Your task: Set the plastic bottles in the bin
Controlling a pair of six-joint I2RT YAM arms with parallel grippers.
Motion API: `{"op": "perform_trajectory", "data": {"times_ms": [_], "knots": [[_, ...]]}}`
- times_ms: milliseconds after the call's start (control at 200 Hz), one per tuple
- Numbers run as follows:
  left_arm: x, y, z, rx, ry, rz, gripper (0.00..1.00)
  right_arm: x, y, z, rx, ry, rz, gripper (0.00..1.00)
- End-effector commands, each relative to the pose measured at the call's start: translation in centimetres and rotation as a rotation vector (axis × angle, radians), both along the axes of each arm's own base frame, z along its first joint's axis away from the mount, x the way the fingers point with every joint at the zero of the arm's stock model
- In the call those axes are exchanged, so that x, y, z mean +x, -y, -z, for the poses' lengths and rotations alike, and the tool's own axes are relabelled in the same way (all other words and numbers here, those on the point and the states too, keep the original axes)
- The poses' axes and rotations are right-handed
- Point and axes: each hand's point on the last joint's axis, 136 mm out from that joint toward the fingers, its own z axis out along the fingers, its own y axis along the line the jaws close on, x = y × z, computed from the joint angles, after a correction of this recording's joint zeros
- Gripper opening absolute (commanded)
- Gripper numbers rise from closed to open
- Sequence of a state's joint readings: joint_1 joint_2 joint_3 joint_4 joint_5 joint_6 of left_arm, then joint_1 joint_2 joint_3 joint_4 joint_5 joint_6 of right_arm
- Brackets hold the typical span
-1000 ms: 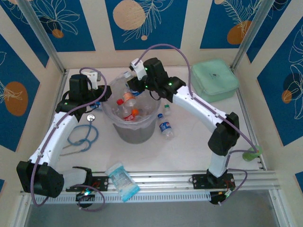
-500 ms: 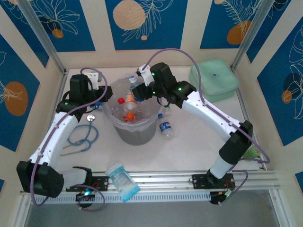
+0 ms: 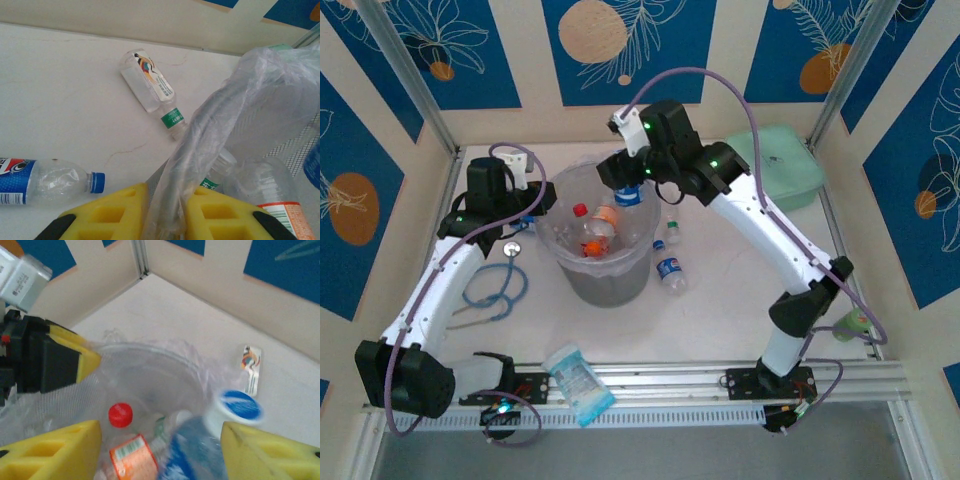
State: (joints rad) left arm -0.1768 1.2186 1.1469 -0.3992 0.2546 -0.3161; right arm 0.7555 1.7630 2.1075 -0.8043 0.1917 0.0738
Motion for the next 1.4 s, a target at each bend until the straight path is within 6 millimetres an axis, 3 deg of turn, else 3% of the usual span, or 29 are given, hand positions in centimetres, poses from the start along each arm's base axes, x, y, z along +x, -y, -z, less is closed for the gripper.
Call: {"op": "perform_trajectory", "data": {"times_ms": [0,195,395,635,885,1231,1321,1396], "knots": [[-0.5,-1.3,2.6,0.050,-0.080,-0.040,0.22,0.8,-0.9,1.5,-0.049,-0.033,-0.010,0.57],[-0.6,-1.1,2.5,0.046,-0.079,-0.034,0.22,3.7,-1.0,2.0,-0.072,-0.016,0.026,0.50],[-0.6,-1.2,2.5,0.047,-0.081,-0.035,0.22,5.5,-1.3,2.8,-0.072,-0.031,0.038,0.33],[-0.6,-1.1,2.5,0.044,-0.080,-0.033,0.22,2.6,-1.2,5.3,-0.105,-0.118,-0.020,0.11],[-0.6,-1.2,2.5,0.046,-0.078,-0.037,0.22,-2.0,-1.1,9.2,-0.126,-0.209,-0.086,0.10],[-0.6,-1.2,2.5,0.046,-0.080,-0.038,0.22,-4.7,-1.0,16.3,-0.197,-0.377,-0.097,0.10],[-0.6,-1.2,2.6,0.046,-0.081,-0.038,0.22,-4.5,-1.2,16.4,-0.198,-0.383,-0.098,0.09],[-0.6,-1.2,2.7,0.047,-0.082,-0.039,0.22,-4.3,-1.4,14.6,-0.176,-0.349,-0.096,0.11]]}}
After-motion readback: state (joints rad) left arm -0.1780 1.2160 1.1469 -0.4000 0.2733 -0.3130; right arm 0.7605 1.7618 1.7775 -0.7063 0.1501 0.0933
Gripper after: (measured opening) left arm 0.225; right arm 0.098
